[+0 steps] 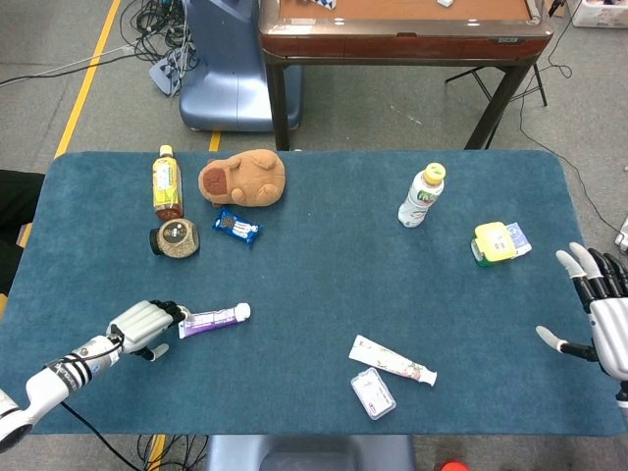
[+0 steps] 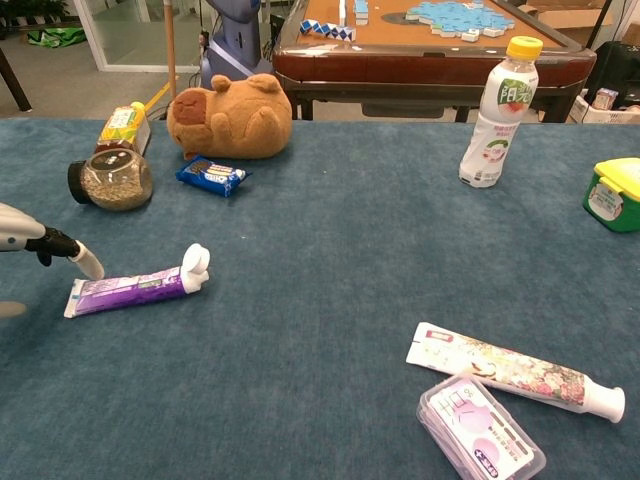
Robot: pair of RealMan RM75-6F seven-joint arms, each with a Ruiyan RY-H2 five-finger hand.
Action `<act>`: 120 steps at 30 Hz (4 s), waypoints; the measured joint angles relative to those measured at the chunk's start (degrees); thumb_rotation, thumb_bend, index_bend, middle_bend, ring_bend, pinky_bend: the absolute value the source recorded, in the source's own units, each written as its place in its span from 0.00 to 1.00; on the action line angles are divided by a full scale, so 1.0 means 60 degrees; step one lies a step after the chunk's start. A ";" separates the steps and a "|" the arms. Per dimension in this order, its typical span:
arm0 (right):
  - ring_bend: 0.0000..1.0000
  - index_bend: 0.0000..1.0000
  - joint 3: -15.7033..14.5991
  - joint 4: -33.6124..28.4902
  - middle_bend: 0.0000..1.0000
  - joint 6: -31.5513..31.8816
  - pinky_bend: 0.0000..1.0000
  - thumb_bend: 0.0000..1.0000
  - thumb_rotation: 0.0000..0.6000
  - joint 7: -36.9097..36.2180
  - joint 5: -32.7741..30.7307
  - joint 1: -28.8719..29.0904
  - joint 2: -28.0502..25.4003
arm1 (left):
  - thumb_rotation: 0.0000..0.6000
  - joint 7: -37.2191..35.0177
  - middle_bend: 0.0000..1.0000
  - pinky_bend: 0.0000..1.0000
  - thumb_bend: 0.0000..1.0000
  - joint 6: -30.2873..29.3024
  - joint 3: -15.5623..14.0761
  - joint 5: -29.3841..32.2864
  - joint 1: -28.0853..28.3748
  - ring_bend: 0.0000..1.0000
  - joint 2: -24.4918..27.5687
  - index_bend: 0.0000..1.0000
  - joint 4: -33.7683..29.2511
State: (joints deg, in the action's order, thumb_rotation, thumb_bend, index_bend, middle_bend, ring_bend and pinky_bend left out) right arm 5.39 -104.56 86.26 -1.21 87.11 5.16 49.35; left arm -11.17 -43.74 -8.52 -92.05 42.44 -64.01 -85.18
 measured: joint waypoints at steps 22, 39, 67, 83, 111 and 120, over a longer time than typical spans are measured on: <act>0.00 0.00 -0.0109 0.0208 0.05 0.0167 0.00 0.01 1.00 -0.0333 -0.0027 -0.0236 -0.0035 | 1.00 0.3378 0.25 0.19 0.28 -0.2309 0.1411 0.2806 -0.1631 0.18 -0.2282 0.23 -0.0682; 0.00 0.00 -0.0146 0.0362 0.05 0.0269 0.00 0.01 1.00 -0.0533 -0.0092 -0.0398 -0.0046 | 1.00 0.3706 0.25 0.20 0.28 -0.2278 0.1623 0.2480 -0.1457 0.18 -0.3595 0.23 0.1030; 0.00 0.00 -0.0128 0.0683 0.05 0.0201 0.00 0.01 1.00 -0.0841 -0.0141 -0.0434 0.0066 | 1.00 0.3904 0.28 0.23 0.27 -0.2328 0.1840 0.2477 -0.1457 0.21 -0.3785 0.25 0.1181; 0.00 0.00 -0.0145 0.0694 0.05 0.0184 0.00 0.01 1.00 -0.0875 -0.0172 -0.0479 0.0066 | 1.00 0.3872 0.29 0.25 0.27 -0.2339 0.2067 0.2447 -0.1298 0.21 -0.4338 0.25 0.2409; 0.00 0.00 -0.0139 0.0804 0.05 0.0157 0.00 0.01 1.00 -0.0992 -0.0214 -0.0511 0.0082 | 1.00 0.4114 0.40 0.29 0.27 -0.2529 0.2011 0.2176 -0.1334 0.27 -0.4646 0.38 0.2775; 0.00 0.00 -0.0145 0.0826 0.05 0.0200 0.00 0.01 1.00 -0.1040 -0.0231 -0.0560 0.0066 | 1.00 0.4141 0.41 0.29 0.27 -0.2365 0.1993 0.2266 -0.1322 0.27 -0.4714 0.39 0.2854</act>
State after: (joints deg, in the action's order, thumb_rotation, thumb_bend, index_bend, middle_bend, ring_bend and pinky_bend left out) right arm 4.52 -99.61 87.46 -7.45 85.72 1.80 49.75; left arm 13.68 -57.93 3.44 -78.45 34.51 -92.29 -68.05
